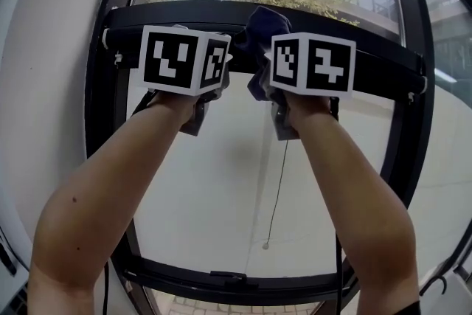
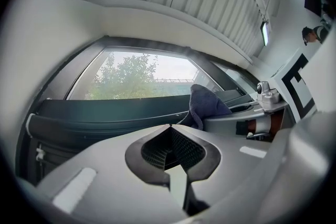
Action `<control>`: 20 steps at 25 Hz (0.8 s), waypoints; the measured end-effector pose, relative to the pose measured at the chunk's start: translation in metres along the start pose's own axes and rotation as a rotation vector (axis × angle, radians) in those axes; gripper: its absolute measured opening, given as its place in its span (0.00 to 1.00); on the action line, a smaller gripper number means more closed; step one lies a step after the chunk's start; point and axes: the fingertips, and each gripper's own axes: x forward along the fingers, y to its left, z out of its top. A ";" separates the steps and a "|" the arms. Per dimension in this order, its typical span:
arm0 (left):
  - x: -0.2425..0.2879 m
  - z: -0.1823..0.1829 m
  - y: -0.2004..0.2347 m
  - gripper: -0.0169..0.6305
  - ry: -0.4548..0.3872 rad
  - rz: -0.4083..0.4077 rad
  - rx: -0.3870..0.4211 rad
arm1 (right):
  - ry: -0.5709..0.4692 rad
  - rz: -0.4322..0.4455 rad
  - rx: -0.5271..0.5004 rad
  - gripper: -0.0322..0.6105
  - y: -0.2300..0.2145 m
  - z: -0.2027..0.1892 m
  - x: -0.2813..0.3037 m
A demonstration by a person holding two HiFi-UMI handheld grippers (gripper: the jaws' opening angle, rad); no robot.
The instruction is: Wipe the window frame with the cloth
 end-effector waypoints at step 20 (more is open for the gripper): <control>0.073 0.026 -0.128 0.02 0.009 -0.044 -0.019 | 0.007 -0.146 0.007 0.24 -0.154 -0.008 -0.085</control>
